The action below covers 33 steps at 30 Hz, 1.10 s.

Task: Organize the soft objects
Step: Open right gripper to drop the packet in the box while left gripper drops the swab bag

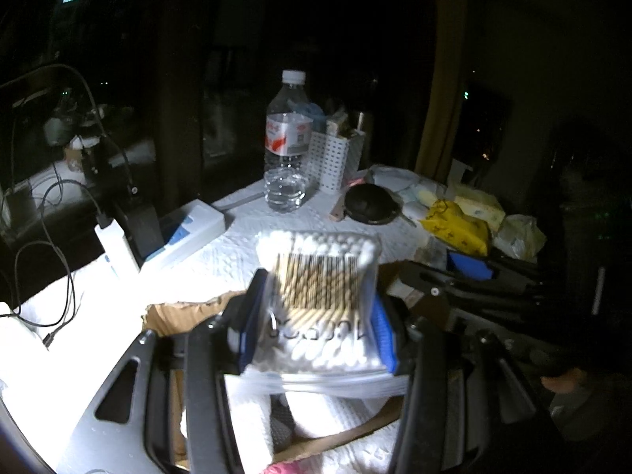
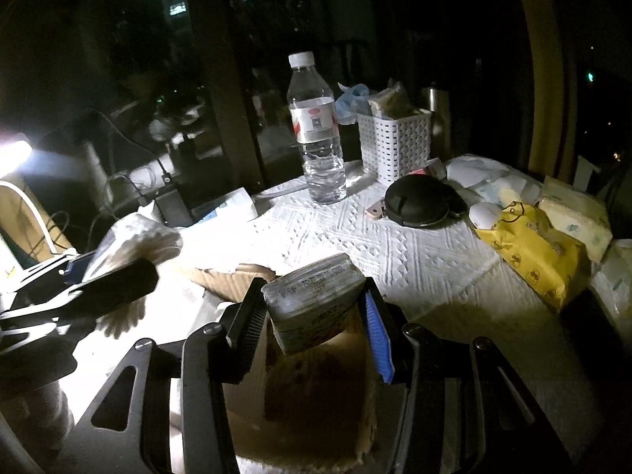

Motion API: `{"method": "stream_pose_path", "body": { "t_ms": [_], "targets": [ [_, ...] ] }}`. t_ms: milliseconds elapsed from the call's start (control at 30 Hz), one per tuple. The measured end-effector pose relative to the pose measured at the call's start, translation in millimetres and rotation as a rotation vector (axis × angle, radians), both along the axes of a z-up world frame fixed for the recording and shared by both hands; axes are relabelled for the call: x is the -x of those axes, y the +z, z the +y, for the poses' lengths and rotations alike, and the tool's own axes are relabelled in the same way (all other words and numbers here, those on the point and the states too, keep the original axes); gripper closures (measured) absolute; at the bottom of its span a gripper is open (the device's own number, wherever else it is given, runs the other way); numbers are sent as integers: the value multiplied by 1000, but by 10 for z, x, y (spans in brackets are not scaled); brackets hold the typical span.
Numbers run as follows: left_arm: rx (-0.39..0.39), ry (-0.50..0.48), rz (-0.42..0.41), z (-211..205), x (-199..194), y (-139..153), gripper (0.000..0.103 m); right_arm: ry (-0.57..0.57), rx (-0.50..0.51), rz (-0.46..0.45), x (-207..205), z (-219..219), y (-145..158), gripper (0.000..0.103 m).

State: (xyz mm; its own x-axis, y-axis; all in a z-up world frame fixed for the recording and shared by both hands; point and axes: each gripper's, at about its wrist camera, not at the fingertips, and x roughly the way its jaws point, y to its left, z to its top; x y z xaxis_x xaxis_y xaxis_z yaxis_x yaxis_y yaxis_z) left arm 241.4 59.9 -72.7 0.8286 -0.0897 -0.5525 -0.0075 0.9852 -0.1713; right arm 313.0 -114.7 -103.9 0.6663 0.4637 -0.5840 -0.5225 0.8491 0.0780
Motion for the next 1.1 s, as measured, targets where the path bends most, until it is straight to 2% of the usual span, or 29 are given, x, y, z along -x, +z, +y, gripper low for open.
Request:
{"method": "stream_pose_path", "body": {
  "t_ms": [100, 133, 167, 700, 967, 1100],
  "targets": [
    [2, 3, 5, 8, -9, -12, 54, -15, 10, 16, -63, 21, -64, 50],
    [2, 2, 6, 9, -13, -16, 54, -19, 7, 22, -71, 11, -78, 44],
    [3, 2, 7, 7, -14, -18, 54, -22, 2, 25, -70, -5, -86, 43],
    [-9, -51, 30, -234, -1, -98, 54, -42, -3, 24, 93, -290, -118, 42],
    [13, -67, 105, -385, -79, -311, 54, -56, -2, 11, 140, -455, -95, 42],
    [34, -70, 134, -469, -177, -326, 54, -79, -19, 8, 163, -539, -99, 42]
  ]
}}
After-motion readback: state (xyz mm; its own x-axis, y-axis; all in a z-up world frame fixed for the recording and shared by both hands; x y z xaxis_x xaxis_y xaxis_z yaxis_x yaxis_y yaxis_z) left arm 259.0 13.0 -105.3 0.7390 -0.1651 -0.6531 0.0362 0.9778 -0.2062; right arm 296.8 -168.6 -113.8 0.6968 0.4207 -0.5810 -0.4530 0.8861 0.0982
